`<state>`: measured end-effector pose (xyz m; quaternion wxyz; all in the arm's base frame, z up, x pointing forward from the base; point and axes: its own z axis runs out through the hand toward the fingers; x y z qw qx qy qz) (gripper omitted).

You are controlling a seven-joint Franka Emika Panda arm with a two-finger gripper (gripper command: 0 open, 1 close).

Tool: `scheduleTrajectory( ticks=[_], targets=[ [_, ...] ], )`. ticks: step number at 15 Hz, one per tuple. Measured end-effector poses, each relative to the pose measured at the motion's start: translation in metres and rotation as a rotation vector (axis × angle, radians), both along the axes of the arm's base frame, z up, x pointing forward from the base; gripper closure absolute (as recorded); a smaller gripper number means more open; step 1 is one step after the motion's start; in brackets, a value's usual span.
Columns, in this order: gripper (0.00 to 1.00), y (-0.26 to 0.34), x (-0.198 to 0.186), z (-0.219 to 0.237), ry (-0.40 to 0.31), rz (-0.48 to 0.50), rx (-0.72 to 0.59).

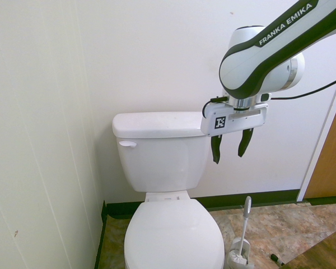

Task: Flush the toilet

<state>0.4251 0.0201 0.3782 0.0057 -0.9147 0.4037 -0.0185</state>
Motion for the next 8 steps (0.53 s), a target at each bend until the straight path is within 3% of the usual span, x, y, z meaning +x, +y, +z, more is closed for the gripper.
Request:
scheduleTrajectory(
  ticks=[4, 8],
  targets=[
    [0.00, 0.008, 0.012, -0.002, -0.010, 0.009, 0.003],
    [0.00, 0.041, 0.073, 0.005, -0.034, 0.010, 0.023]
  ],
)
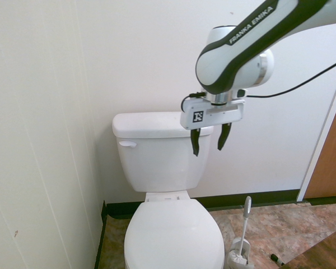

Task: Flush the toilet

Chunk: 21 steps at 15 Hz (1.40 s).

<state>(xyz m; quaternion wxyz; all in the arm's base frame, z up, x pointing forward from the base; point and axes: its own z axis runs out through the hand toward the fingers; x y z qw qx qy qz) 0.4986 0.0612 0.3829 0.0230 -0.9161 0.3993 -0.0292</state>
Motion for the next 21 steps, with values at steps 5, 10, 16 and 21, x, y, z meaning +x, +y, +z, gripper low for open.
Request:
scheduleTrajectory(
  ticks=[5, 10, 16, 21],
  targets=[
    [0.00, 0.062, 0.092, 0.008, -0.072, -0.091, 0.050],
    [0.00, 0.110, 0.173, -0.009, -0.156, -0.186, 0.078],
    [1.00, 0.143, 0.224, -0.035, -0.206, -0.303, 0.096],
    [1.00, 0.155, 0.242, -0.042, -0.228, -0.326, 0.110]
  ],
)
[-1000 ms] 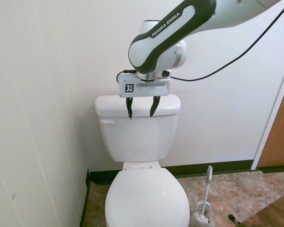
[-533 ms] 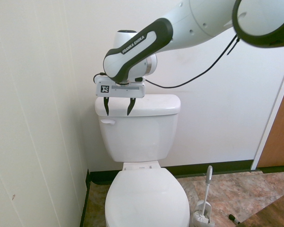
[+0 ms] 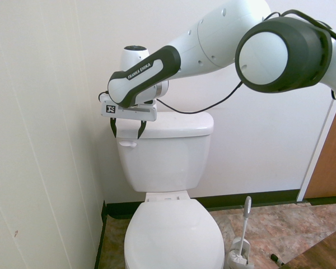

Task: Flush the toilet

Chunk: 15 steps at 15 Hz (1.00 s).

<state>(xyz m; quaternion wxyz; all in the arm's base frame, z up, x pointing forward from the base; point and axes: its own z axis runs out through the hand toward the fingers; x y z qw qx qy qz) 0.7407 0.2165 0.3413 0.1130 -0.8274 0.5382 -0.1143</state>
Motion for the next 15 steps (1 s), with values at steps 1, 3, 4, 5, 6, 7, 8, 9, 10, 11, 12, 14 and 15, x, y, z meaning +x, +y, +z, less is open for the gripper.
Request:
scheduleTrajectory(
  ticks=[1, 3, 4, 5, 6, 7, 8, 9, 10, 11, 12, 14, 15],
  targets=[
    [1.00, 0.000, 0.002, 0.001, -0.002, -0.002, 0.000],
    [1.00, 0.002, 0.006, 0.003, -0.002, -0.002, -0.002],
    [1.00, 0.004, 0.007, 0.002, -0.001, -0.001, -0.002],
    [1.00, 0.005, 0.008, 0.002, -0.002, -0.001, -0.002],
    [1.00, 0.007, 0.009, 0.001, -0.003, 0.000, -0.001],
    [1.00, 0.008, 0.010, 0.001, -0.003, 0.001, -0.001],
    [1.00, 0.009, 0.011, 0.000, -0.004, 0.001, -0.001],
    [1.00, 0.009, 0.012, -0.001, -0.004, -0.001, -0.002],
    [1.00, 0.009, 0.013, -0.004, -0.004, -0.004, -0.003],
    [1.00, 0.008, 0.014, -0.006, -0.003, -0.007, -0.006],
    [1.00, 0.005, 0.016, -0.009, -0.003, -0.010, -0.010],
    [1.00, 0.005, 0.017, -0.011, -0.001, -0.012, -0.013],
    [1.00, 0.005, 0.018, -0.012, 0.001, -0.011, -0.013]
  ],
)
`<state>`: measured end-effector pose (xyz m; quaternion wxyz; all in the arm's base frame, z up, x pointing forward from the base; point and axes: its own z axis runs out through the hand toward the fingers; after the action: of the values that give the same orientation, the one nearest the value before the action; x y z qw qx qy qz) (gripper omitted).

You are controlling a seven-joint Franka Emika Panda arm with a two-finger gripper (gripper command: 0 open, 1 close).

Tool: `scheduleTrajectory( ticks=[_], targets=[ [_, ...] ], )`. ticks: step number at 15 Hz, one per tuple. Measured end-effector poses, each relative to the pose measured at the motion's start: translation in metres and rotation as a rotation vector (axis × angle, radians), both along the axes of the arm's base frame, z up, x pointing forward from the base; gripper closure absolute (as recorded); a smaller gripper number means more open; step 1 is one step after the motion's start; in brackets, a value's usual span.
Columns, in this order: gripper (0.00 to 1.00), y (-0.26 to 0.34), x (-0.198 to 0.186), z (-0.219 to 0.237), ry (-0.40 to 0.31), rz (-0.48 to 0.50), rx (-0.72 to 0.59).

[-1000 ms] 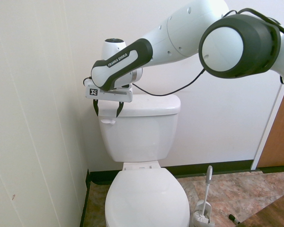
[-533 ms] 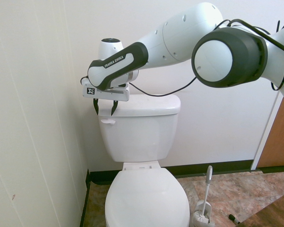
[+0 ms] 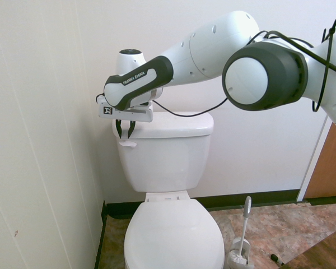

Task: Flush the toilet

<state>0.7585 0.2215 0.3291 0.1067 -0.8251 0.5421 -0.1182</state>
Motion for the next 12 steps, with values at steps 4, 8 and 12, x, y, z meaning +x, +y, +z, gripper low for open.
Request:
scheduleTrajectory(
  ticks=[4, 8, 12],
  targets=[
    [1.00, 0.001, 0.003, -0.004, 0.002, 0.000, -0.002],
    [1.00, 0.001, 0.003, -0.007, 0.005, 0.000, -0.002],
    [1.00, -0.004, 0.004, -0.029, 0.027, -0.007, -0.015]
  ],
)
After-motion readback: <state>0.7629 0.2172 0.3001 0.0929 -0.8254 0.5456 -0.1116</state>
